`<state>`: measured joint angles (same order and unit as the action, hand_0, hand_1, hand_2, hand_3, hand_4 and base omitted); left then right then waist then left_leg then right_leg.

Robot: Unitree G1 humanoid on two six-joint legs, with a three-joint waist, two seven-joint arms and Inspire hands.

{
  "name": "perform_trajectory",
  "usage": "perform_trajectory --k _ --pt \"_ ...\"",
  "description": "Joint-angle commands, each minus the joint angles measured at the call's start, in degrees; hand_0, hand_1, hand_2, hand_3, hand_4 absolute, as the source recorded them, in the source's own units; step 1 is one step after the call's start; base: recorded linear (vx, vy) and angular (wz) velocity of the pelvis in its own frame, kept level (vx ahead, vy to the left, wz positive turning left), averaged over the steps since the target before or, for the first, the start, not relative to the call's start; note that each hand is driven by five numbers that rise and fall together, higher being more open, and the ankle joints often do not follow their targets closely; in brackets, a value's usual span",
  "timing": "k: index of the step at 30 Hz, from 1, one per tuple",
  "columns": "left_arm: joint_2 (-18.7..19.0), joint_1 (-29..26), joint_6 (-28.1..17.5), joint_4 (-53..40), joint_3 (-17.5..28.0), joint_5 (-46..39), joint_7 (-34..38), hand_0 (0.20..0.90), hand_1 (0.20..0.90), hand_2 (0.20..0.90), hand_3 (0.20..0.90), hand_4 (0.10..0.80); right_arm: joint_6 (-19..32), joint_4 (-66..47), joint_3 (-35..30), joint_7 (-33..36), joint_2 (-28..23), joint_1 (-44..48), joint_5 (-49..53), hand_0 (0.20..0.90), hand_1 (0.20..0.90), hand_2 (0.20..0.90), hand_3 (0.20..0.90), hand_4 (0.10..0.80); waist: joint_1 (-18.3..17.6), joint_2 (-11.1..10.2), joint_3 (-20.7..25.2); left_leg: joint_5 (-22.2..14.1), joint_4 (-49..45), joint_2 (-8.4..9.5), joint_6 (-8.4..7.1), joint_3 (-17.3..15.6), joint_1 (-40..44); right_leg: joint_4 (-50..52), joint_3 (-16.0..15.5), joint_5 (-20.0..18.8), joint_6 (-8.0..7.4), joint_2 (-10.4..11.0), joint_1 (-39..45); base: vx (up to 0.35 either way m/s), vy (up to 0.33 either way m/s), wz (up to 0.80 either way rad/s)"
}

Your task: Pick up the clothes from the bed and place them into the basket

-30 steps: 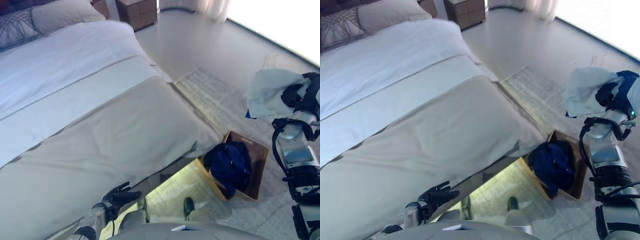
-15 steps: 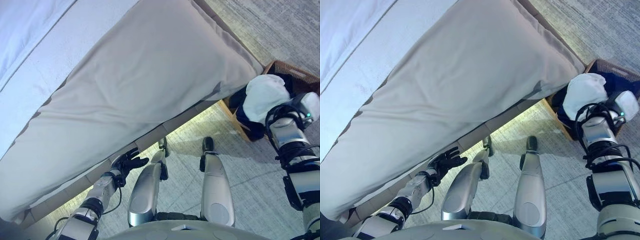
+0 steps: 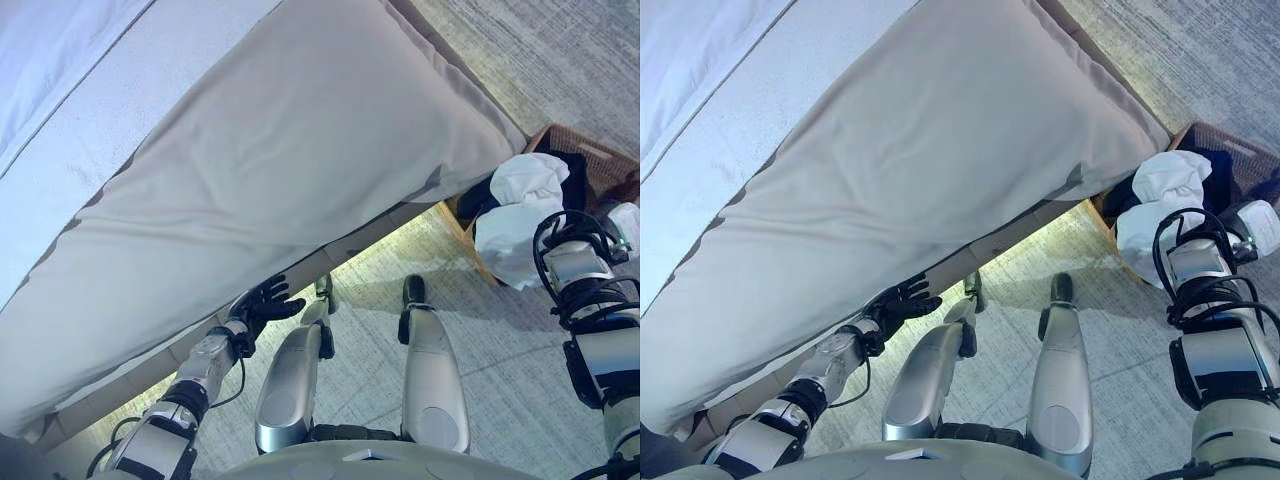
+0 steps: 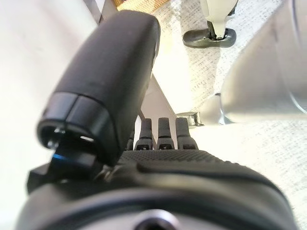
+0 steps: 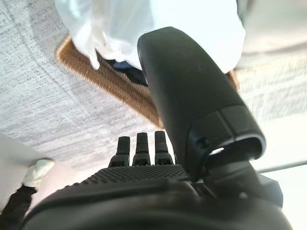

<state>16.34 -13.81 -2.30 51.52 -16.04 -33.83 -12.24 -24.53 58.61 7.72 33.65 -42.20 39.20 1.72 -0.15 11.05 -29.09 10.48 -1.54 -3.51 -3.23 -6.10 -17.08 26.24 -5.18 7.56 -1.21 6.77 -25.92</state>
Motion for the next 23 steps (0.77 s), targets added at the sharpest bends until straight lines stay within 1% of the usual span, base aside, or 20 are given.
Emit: perform_trajectory --k 1,3,5,6,8,10,11,12,14,15,16,17,19,21,23 --pt "3.6 2.4 -0.4 0.8 -0.4 0.0 -0.6 0.9 0.9 0.9 0.9 0.8 3.6 -1.0 -0.6 7.0 -5.1 -2.0 0.2 0.9 0.9 0.9 0.9 0.8 -0.8 -3.0 2.5 -9.4 -4.0 2.69 1.58 0.5 1.6 -8.2 -4.4 -0.5 1.99 -3.3 5.7 0.014 0.062 0.02" --pt "3.9 3.1 -0.4 1.4 0.3 1.0 -0.8 0.9 0.9 0.9 0.9 0.8 5.4 -2.9 -2.2 7.2 -3.6 -5.9 1.0 0.9 0.9 0.9 0.9 0.8 -0.9 -4.1 3.5 -9.5 -2.7 2.59 1.57 0.4 3.3 -9.9 -4.4 -1.0 1.5 -3.4 7.8 0.035 0.066 -0.04" --pt "4.1 3.9 0.1 2.0 1.0 2.3 -1.3 0.9 0.9 0.9 0.9 0.8 7.6 -5.2 -3.3 5.9 -0.5 -11.1 3.4 0.9 0.9 0.9 0.9 0.8 -1.0 -5.7 5.2 -9.5 -1.0 2.58 1.66 0.3 5.6 -12.4 -4.5 -1.9 0.83 -3.5 10.6 0.049 0.07 -0.05" --pt "4.2 4.0 0.1 2.0 1.0 2.3 -1.3 0.9 0.9 0.9 0.9 0.8 7.7 -5.3 -3.4 5.8 -0.4 -11.4 3.6 0.9 0.9 0.9 0.9 0.8 -1.0 -5.7 5.2 -9.5 -0.9 2.58 1.66 0.3 5.8 -12.5 -4.5 -1.9 0.81 -3.5 10.8 0.071 0.055 -0.04" --pt "4.1 5.7 0.0 3.0 1.6 5.1 -2.3 0.9 0.9 0.9 0.9 0.8 12.3 -6.0 -4.6 2.2 4.1 -18.1 6.9 0.9 0.9 0.9 0.9 0.8 -1.0 -7.4 7.9 -9.6 1.3 2.77 1.75 0.5 8.9 -16.3 -4.2 -3.1 -0.12 -3.6 14.9 0.129 0.09 -0.02" --pt "3.8 7.8 0.0 4.1 2.2 7.6 -3.0 0.9 0.9 0.9 0.9 0.8 17.0 -5.7 -5.6 -3.3 7.8 -24.1 7.4 0.9 0.9 0.9 0.9 0.8 -1.1 -8.6 10.8 -9.8 3.0 2.9 1.92 0.4 11.8 -19.4 -3.9 -4.3 -0.93 -3.8 18.2 0.176 0.122 -0.01" --pt "3.5 8.7 0.1 5.0 2.6 9.1 -3.0 0.9 0.9 0.9 0.9 0.8 18.9 -5.4 -5.6 -5.8 9.7 -26.3 9.4 0.9 0.9 0.9 0.9 0.8 -1.2 -9.3 12.2 -10.0 3.4 2.9 2.04 0.1 13.1 -20.6 -3.6 -4.8 -1.26 -3.9 19.6 0.212 0.152 -0.05" --pt "3.1 10.1 0.3 6.5 3.6 10.9 -2.9 0.9 0.9 0.9 0.9 0.8 20.5 -4.9 -5.3 -9.9 13.2 -29.5 8.9 0.9 0.9 0.9 0.9 0.8 -1.3 -10.0 14.4 -10.5 3.8 2.92 2.22 -0.5 15.0 -22.1 -3.6 -5.4 -1.61 -3.9 21.6 0.198 0.158 -0.08" --pt "2.7 10.8 0.5 8.3 4.7 12.4 -2.9 0.9 0.9 0.9 0.9 0.8 21.1 -3.5 -4.8 -13.0 16.2 -31.8 11.4 0.9 0.9 0.9 0.9 0.8 -1.3 -10.5 16.5 -11.1 4.1 2.97 2.48 -1.1 16.3 -23.3 -3.5 -5.9 -1.9 -4.0 22.8 0.149 0.134 -0.14" --pt "2.3 11.3 0.8 9.7 5.5 13.6 -2.8 0.9 0.9 0.9 0.9 0.8 22.4 -1.9 -4.5 -14.9 18.9 -33.5 11.2 0.9 0.9 0.9 0.9 0.8 -1.3 -10.8 18.0 -11.5 4.3 3.01 2.68 -1.5 17.6 -23.9 -3.4 -5.9 -1.97 -4.0 24.1 0.149 0.107 -0.15" --pt "2.0 11.5 0.8 11.0 6.1 14.3 -2.8 0.9 0.9 0.9 0.9 0.8 23.4 -0.4 -4.2 -16.0 20.5 -34.4 12.5 0.9 0.9 0.9 0.9 0.8 -1.3 -11.0 19.0 -11.9 4.5 3.1 2.85 -1.7 18.5 -24.4 -3.2 -5.9 -2.01 -4.1 25.0 0.138 0.09 -0.13" --pt "1.9 11.6 0.7 11.5 6.3 14.5 -2.7 0.9 0.9 0.9 0.9 0.8 23.9 0.3 -4.1 -16.7 21.0 -34.7 12.8 0.9 0.9 0.9 0.9 0.8 -1.3 -11.1 19.2 -12.1 4.5 3.15 2.93 -1.8 18.9 -24.6 -3.1 -5.9 -2.03 -4.1 25.5 0.081 0.09 -0.1" --pt "1.4 11.9 0.0 14.1 7.4 15.2 -3.2 0.9 0.9 0.9 0.9 0.8 26.1 3.4 -4.4 -19.4 23.6 -36.1 13.4 0.9 0.9 0.9 0.9 0.8 -1.4 -11.2 20.8 -12.7 5.1 3.3 3.21 -2.4 21.0 -25.5 -3.3 -6.0 -2.11 -4.2 27.3 0.058 0.109 -0.04" --pt "1.0 12.0 -0.1 15.2 8.1 15.1 -3.6 0.9 0.9 0.9 0.9 0.8 28.5 4.8 -4.2 -21.6 24.9 -36.9 12.8 0.9 0.9 0.9 0.9 0.8 -1.5 -11.2 21.7 -13.0 5.7 3.54 3.4 -2.7 22.3 -26.4 -3.3 -6.2 -2.24 -4.2 28.6 0.04 0.111 0.01" --pt "0.7 12.2 -0.4 15.8 8.2 15.4 -3.7 0.9 0.9 0.9 0.9 0.8 28.9 5.3 -4.0 -22.5 25.5 -37.4 13.0 0.9 0.9 0.9 0.9 0.8 -1.6 -11.1 22.1 -13.2 5.9 3.57 3.43 -2.8 22.9 -26.7 -3.4 -6.2 -2.31 -4.2 29.2 0.018 0.06 0.0"
